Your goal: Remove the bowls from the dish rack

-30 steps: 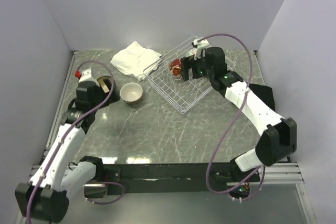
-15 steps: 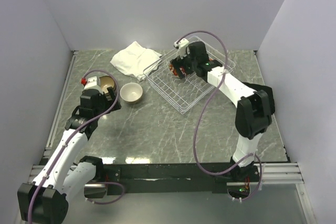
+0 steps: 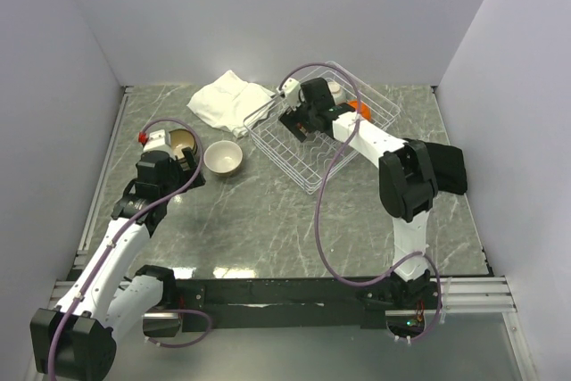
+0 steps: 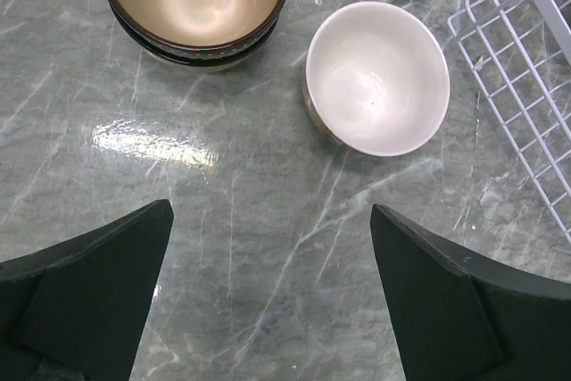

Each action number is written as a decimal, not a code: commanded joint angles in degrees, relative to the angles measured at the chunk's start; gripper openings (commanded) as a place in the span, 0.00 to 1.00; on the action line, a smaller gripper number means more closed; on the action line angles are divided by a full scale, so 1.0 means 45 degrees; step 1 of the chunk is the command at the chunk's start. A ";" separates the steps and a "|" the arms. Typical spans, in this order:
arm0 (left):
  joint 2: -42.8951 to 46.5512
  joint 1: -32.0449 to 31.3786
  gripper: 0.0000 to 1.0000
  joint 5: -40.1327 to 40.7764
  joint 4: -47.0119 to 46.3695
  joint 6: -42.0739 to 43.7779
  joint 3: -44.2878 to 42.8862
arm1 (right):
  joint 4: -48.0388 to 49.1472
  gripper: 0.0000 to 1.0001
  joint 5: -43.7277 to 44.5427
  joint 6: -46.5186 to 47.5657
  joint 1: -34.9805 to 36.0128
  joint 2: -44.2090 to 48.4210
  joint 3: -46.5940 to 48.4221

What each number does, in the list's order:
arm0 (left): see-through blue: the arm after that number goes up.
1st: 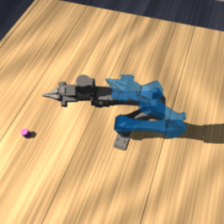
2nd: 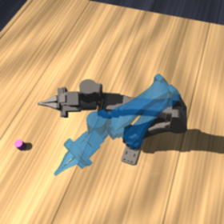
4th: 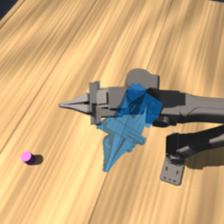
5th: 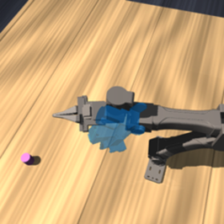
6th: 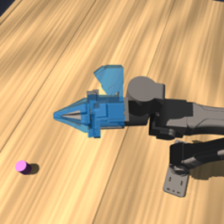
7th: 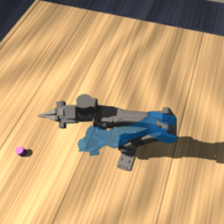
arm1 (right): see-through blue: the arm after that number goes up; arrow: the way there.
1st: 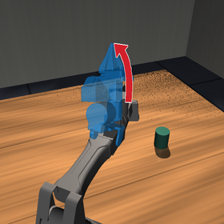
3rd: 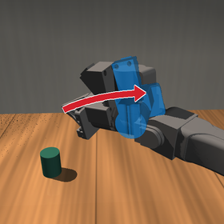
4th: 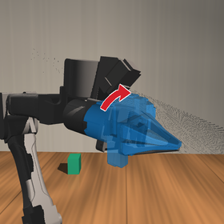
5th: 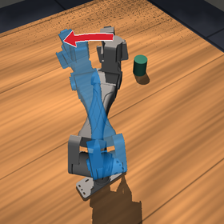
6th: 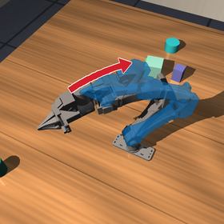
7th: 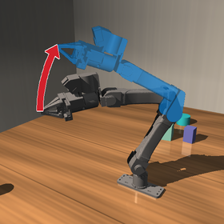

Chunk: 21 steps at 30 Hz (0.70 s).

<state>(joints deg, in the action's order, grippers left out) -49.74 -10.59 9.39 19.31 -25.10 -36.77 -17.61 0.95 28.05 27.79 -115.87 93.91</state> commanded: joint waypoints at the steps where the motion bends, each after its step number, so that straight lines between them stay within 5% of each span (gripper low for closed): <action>1: -0.0022 -0.0030 0.99 0.0199 -0.0482 0.0130 -0.0226 | 0.0084 1.00 0.0706 0.0641 0.0113 -0.0265 0.0752; 21: -0.0197 -0.0030 0.99 0.0199 -0.0405 0.0129 -0.0246 | -0.0814 0.97 0.1019 -0.1702 0.0289 -0.0693 0.2939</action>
<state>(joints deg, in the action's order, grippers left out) -50.37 -10.59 9.41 19.29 -25.10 -36.77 -19.99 3.92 22.63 28.38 -117.60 101.51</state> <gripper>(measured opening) 0.994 0.976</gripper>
